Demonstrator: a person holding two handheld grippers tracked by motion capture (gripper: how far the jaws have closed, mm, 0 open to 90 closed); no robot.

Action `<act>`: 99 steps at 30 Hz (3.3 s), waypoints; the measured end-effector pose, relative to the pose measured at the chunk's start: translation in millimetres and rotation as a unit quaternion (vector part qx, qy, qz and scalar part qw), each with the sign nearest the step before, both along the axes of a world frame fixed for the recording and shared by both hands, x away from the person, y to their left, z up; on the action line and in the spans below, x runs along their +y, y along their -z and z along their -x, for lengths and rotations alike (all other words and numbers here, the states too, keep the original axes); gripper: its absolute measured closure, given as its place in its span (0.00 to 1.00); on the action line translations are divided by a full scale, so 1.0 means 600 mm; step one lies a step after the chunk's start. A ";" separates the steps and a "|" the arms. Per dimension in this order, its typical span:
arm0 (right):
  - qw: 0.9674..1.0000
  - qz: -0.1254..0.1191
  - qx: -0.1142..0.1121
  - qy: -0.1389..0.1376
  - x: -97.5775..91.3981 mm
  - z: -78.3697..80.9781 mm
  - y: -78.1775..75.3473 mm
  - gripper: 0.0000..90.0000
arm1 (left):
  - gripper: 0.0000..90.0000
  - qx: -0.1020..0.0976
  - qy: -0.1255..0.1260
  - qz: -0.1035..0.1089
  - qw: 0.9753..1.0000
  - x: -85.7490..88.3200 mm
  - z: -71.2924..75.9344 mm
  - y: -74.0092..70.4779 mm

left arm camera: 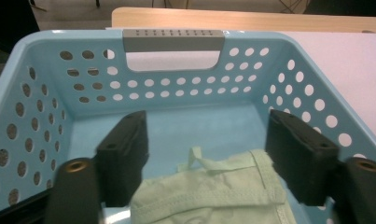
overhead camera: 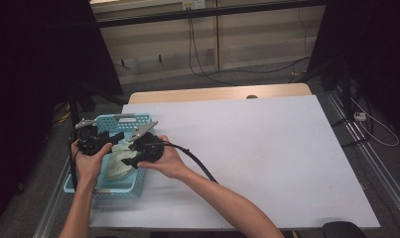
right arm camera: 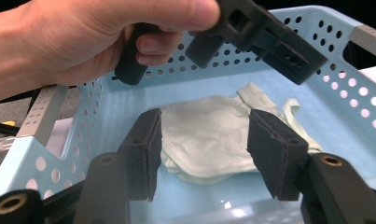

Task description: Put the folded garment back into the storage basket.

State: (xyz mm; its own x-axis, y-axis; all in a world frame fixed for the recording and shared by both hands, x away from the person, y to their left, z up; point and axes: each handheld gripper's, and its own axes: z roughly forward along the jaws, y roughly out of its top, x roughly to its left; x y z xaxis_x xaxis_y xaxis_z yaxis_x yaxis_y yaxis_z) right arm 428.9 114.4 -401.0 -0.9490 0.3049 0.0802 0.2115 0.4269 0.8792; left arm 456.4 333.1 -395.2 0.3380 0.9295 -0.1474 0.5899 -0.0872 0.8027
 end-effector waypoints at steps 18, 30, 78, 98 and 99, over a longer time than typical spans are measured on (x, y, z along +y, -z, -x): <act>0.999 -0.020 0.008 0.035 -0.059 -0.009 -0.017 0.22 | 0.05 -0.048 0.038 -0.026 0.998 -0.017 0.020 -0.017; 0.997 -0.030 0.012 0.064 -0.108 -0.010 -0.017 0.12 | 0.05 -0.064 0.055 -0.016 0.996 -0.044 0.049 -0.029; 0.987 -0.007 -0.006 0.161 -0.297 0.079 0.008 0.07 | 0.06 -0.132 0.109 0.015 0.985 -0.122 0.194 -0.032; 0.975 -0.006 0.009 0.220 -0.396 0.123 0.040 0.07 | 0.06 -0.150 0.117 0.022 0.982 -0.145 0.231 -0.009; 0.975 -0.006 0.010 0.223 -0.401 0.126 0.041 0.07 | 0.06 -0.149 0.116 0.024 0.982 -0.145 0.231 -0.008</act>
State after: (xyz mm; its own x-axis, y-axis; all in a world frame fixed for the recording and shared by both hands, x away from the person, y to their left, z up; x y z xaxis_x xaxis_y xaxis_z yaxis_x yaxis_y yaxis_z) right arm 353.5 -125.9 -425.8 -0.7202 0.6860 0.1030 0.3904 0.2782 0.8776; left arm 317.8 246.2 -390.6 0.5750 0.8166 -0.0508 0.2965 -0.1502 0.9431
